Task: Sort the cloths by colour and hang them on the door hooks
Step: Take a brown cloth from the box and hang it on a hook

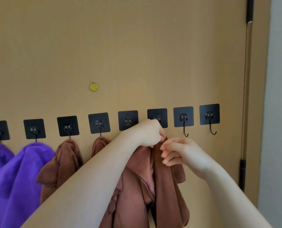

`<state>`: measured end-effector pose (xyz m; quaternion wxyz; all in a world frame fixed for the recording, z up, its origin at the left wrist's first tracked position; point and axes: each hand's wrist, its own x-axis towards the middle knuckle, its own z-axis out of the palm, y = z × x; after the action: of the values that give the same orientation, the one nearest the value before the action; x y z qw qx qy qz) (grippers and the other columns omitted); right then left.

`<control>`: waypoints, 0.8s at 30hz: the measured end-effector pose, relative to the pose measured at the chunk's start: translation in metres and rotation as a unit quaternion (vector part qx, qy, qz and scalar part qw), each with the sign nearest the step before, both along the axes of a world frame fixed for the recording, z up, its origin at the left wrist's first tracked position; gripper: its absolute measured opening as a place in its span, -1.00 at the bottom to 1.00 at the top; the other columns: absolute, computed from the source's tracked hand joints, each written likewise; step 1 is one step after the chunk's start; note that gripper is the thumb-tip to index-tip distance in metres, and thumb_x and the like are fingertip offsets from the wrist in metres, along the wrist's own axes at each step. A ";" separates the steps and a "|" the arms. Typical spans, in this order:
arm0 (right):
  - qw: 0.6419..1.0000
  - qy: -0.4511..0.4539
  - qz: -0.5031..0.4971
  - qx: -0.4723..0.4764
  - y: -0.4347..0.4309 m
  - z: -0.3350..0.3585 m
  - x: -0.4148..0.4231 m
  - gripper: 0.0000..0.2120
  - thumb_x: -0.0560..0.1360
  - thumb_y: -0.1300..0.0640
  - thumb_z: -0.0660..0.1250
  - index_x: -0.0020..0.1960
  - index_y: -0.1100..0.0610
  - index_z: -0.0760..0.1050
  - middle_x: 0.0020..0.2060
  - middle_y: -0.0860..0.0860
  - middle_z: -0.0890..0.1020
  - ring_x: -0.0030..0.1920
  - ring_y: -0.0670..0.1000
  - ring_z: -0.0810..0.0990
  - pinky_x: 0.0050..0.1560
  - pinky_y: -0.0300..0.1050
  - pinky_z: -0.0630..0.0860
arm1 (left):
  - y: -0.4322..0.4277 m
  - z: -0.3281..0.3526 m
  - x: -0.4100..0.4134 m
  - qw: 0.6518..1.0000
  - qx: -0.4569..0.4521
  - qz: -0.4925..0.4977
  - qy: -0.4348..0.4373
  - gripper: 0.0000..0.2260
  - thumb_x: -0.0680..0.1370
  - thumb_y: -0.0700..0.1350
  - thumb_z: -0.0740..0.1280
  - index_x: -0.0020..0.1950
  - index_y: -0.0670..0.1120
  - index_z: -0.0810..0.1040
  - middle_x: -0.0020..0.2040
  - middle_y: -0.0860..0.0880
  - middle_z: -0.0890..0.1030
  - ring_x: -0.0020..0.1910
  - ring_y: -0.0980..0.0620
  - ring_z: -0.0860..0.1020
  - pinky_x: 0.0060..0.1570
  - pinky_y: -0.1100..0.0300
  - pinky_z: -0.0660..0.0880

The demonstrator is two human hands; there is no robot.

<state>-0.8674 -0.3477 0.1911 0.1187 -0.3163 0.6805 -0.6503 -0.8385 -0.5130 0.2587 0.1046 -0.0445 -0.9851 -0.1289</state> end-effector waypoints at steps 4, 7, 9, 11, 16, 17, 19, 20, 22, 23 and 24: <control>0.995 -0.020 0.083 0.050 -0.008 0.000 0.001 -0.83 0.63 0.27 0.30 0.10 0.29 0.64 -0.05 0.23 0.74 -0.03 0.18 0.75 0.00 -0.06 0.68 | 0.003 0.005 0.001 1.000 0.009 0.010 -0.013 -0.77 0.65 -0.19 0.29 0.19 -0.03 0.71 0.03 -0.01 0.73 -0.22 0.06 0.72 0.00 0.08 0.67; 0.992 -0.042 0.112 0.044 -0.017 -0.002 -0.004 -0.81 0.63 0.25 0.31 0.17 0.29 0.63 0.01 0.22 0.74 0.05 0.18 0.74 0.07 -0.03 0.68 | 0.006 0.006 0.001 1.000 -0.015 0.023 -0.008 -0.76 0.64 -0.22 0.28 0.15 -0.05 0.72 0.02 -0.02 0.73 -0.19 0.00 0.72 0.00 0.02 0.67; 0.990 -0.065 0.122 0.028 -0.019 -0.004 -0.008 -0.79 0.64 0.25 0.30 0.21 0.29 0.61 0.04 0.23 0.73 0.08 0.18 0.73 0.09 -0.02 0.68 | 0.006 0.006 0.000 0.999 -0.026 0.029 -0.009 -0.76 0.62 -0.24 0.27 0.10 -0.08 0.74 0.00 -0.08 0.73 -0.20 -0.06 0.68 -0.01 -0.02 0.66; 0.988 -0.082 0.126 0.012 -0.021 -0.006 -0.012 -0.78 0.64 0.25 0.30 0.24 0.28 0.59 0.06 0.23 0.73 0.10 0.18 0.73 0.11 -0.01 0.67 | 0.006 0.005 0.000 0.999 -0.028 0.032 -0.009 -0.76 0.61 -0.23 0.27 0.07 -0.09 0.74 0.00 -0.10 0.73 -0.19 -0.03 0.62 0.00 -0.06 0.65; 0.987 -0.104 0.122 -0.023 -0.030 -0.021 -0.018 -0.76 0.64 0.23 0.32 0.28 0.24 0.59 0.09 0.18 0.73 0.13 0.14 0.72 0.15 -0.03 0.66 | 0.008 0.000 0.001 0.999 -0.035 0.036 0.004 -0.74 0.64 -0.22 0.26 0.19 -0.02 0.69 0.09 0.00 0.68 0.00 -0.02 0.63 0.04 0.05 0.61; 0.987 -0.108 0.119 -0.024 -0.031 -0.025 -0.020 -0.75 0.63 0.23 0.32 0.28 0.24 0.59 0.09 0.17 0.73 0.14 0.13 0.72 0.16 -0.04 0.66 | 0.009 -0.001 0.001 0.999 -0.033 0.036 0.008 -0.73 0.65 -0.22 0.25 0.24 -0.03 0.67 0.09 0.00 0.67 -0.06 0.01 0.62 -0.02 0.11 0.59; 0.986 -0.117 0.117 -0.028 -0.032 -0.031 -0.022 -0.76 0.63 0.24 0.32 0.28 0.24 0.59 0.10 0.17 0.73 0.14 0.12 0.72 0.17 -0.05 0.65 | 0.009 -0.003 0.001 0.999 -0.026 0.034 0.016 -0.73 0.67 -0.23 0.24 0.29 -0.05 0.64 0.13 -0.03 0.66 -0.15 0.04 0.58 -0.10 0.18 0.54; 0.986 -0.119 0.116 -0.030 -0.033 -0.033 -0.023 -0.76 0.63 0.25 0.32 0.28 0.23 0.60 0.10 0.17 0.73 0.14 0.12 0.72 0.18 -0.04 0.65 | 0.009 -0.004 0.002 0.999 -0.024 0.033 0.019 -0.73 0.67 -0.23 0.25 0.31 -0.05 0.64 0.15 -0.04 0.66 -0.15 0.04 0.58 -0.11 0.19 0.53; 0.987 -0.111 0.112 -0.032 -0.034 -0.036 -0.025 -0.76 0.64 0.25 0.31 0.28 0.22 0.60 0.10 0.16 0.73 0.14 0.11 0.72 0.19 -0.03 0.64 | 0.009 -0.005 0.002 0.999 -0.022 0.032 0.027 -0.73 0.67 -0.22 0.26 0.32 -0.05 0.63 0.17 -0.06 0.66 -0.15 0.03 0.58 -0.10 0.19 0.53; 0.988 -0.106 0.109 -0.031 -0.035 -0.037 -0.025 -0.76 0.64 0.24 0.31 0.27 0.22 0.60 0.09 0.16 0.73 0.14 0.11 0.72 0.19 -0.03 0.64 | 0.009 -0.005 0.003 0.999 -0.021 0.031 0.031 -0.73 0.68 -0.22 0.26 0.32 -0.05 0.63 0.18 -0.06 0.66 -0.16 0.05 0.58 -0.11 0.20 0.52; 0.989 -0.102 0.106 -0.027 -0.035 -0.039 -0.025 -0.77 0.64 0.25 0.31 0.26 0.22 0.61 0.08 0.15 0.74 0.13 0.11 0.72 0.18 -0.03 0.65 | 0.008 -0.006 0.004 0.999 -0.017 0.028 0.033 -0.72 0.68 -0.22 0.25 0.32 -0.05 0.63 0.20 -0.06 0.66 -0.18 0.08 0.56 -0.13 0.22 0.50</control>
<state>-0.8929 -0.3828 0.1524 0.2471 -0.3221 0.6093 -0.6811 -0.8347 -0.5046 0.2528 0.1400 -0.0229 -0.9841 -0.1072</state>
